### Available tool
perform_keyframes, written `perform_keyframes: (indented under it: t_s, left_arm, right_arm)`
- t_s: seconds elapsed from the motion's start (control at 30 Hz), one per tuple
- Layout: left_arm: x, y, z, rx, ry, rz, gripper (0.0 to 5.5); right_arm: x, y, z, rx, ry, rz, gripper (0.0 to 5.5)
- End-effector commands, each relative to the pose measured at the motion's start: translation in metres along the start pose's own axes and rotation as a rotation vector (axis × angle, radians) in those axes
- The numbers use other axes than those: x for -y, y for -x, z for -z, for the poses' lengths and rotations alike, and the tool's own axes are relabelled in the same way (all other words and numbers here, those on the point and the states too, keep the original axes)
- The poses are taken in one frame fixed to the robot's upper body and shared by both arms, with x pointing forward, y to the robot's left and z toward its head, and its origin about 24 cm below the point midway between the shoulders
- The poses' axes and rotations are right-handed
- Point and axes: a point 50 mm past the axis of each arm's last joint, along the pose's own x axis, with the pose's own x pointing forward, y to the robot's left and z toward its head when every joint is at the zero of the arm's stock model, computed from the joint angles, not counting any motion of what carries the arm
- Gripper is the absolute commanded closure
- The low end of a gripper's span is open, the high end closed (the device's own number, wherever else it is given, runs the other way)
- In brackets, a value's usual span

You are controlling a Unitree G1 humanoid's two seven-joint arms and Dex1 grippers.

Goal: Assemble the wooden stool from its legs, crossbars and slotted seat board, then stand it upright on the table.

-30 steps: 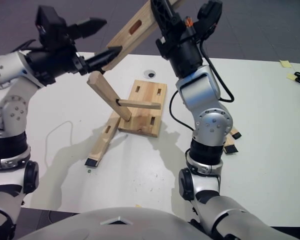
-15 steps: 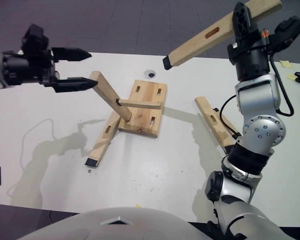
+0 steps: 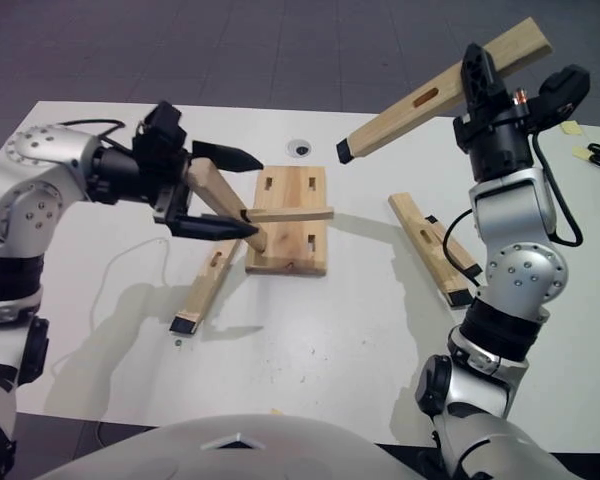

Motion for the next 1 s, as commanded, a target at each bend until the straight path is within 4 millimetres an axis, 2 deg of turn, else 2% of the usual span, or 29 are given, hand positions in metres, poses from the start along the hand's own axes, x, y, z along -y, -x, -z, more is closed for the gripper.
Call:
perform_keyframes:
  t_s: [0.03, 0.2, 0.3, 0.5, 0.67, 0.87, 1.0]
  left_arm:
    - [0.007, -0.003, -0.005, 0.049, -0.006, -0.033, 0.1]
    - [-0.002, 0.006, -0.002, 0.056, -0.04, -0.2, 0.1]
    - [0.007, 0.013, 0.004, 0.039, -0.028, -0.204, 0.1]
    - [0.017, 0.024, 0.012, 0.053, 0.019, -0.249, 1.1]
    - [0.02, 0.023, 0.018, 0.084, 0.034, -0.299, 2.03]
    - [0.023, 0.019, 0.019, 0.105, 0.026, -0.328, 2.96]
    - [0.019, 0.013, 0.021, 0.157, 0.014, -0.421, 3.2]
  right_arm:
    - [-0.001, -0.002, -0.004, 0.012, 0.011, -0.007, 4.46]
    - [-0.001, 0.0, -0.003, 0.004, 0.021, -0.006, 4.46]
    - [0.0, 0.001, -0.004, 0.005, 0.029, -0.004, 4.46]
    - [0.004, 0.01, -0.005, -0.005, 0.091, -0.002, 4.46]
    - [0.0, 0.022, 0.013, -0.11, 0.289, -0.071, 4.46]
    - [0.0, 0.023, 0.017, -0.115, 0.319, -0.081, 4.46]
    - [0.001, 0.024, 0.016, -0.111, 0.359, -0.08, 4.46]
